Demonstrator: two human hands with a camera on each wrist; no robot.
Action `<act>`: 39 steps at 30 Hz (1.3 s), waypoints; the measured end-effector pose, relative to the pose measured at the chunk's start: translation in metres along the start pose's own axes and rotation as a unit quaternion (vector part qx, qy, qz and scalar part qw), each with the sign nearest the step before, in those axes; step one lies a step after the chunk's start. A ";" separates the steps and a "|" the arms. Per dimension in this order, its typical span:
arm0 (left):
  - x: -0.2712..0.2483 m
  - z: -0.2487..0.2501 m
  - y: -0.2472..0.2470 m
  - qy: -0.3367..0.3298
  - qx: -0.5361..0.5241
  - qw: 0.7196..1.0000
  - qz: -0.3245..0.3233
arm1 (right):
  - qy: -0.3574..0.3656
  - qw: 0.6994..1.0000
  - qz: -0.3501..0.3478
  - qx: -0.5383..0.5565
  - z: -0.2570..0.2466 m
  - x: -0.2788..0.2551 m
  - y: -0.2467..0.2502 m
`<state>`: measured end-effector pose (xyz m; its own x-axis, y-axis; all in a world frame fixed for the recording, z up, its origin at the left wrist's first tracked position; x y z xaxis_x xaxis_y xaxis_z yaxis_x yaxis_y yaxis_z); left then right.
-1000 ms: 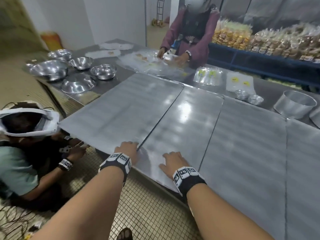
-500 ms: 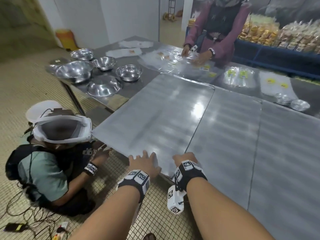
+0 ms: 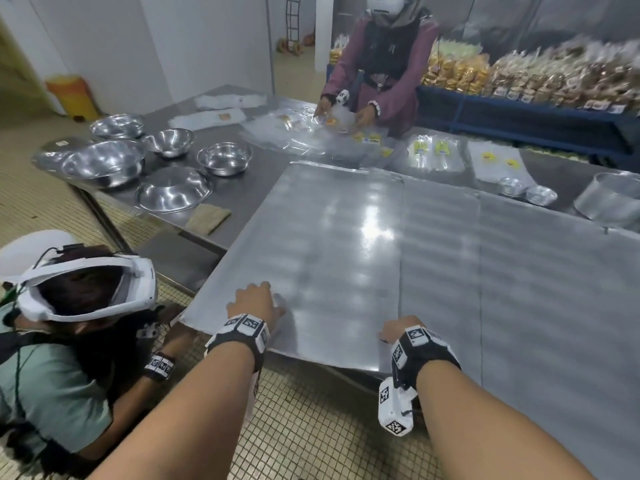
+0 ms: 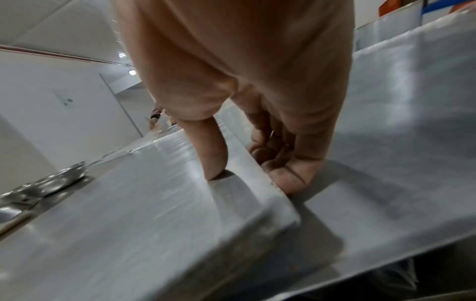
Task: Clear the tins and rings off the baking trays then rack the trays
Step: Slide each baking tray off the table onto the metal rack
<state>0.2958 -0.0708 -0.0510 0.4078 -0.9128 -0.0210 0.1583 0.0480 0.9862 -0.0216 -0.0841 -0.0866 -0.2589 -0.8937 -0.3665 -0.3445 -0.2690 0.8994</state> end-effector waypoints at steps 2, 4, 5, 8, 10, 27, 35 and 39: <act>0.008 -0.012 0.006 0.025 0.007 0.999 0.019 | -0.005 1.000 -0.012 0.001 0.012 -0.006 0.011; 0.010 -0.024 0.008 0.070 0.001 0.997 0.015 | -0.022 0.999 -0.013 -0.022 0.029 -0.010 0.023; 0.011 -0.031 0.007 0.102 -0.002 0.995 0.004 | -0.050 0.999 0.006 0.007 0.037 -0.013 0.030; 0.004 -0.053 -0.003 0.208 0.006 0.978 -0.037 | -0.100 0.993 0.001 0.066 0.062 -0.018 0.033; 0.000 -0.060 -0.020 0.241 0.007 0.967 -0.079 | -0.133 0.990 0.026 0.045 0.083 -0.020 0.036; -0.030 -0.009 -0.018 0.166 -0.035 0.983 -0.063 | -0.165 0.984 0.043 0.042 0.171 -0.080 0.062; -0.002 0.016 -0.017 0.120 -0.030 0.991 -0.047 | -0.230 0.955 0.109 0.152 0.178 -0.072 0.068; 0.020 0.023 -0.019 0.112 -0.038 0.992 -0.045 | -0.282 0.940 0.100 0.166 0.173 -0.065 0.065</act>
<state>0.2804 -0.0996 -0.0668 0.5764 -0.8028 -0.1527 0.2672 0.0085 0.9636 -0.1830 0.0184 -0.0452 -0.7535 -0.5561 -0.3507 -0.4762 0.0938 0.8743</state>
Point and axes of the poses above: each hand's wrist, its own x-axis towards the middle knuckle, its own y-axis out of the back of the hand, z = x × y, the point moved 9 cm from there along x, towards the middle knuckle, and after that the axes turned 15 degrees about z, right-handed, at the moved point
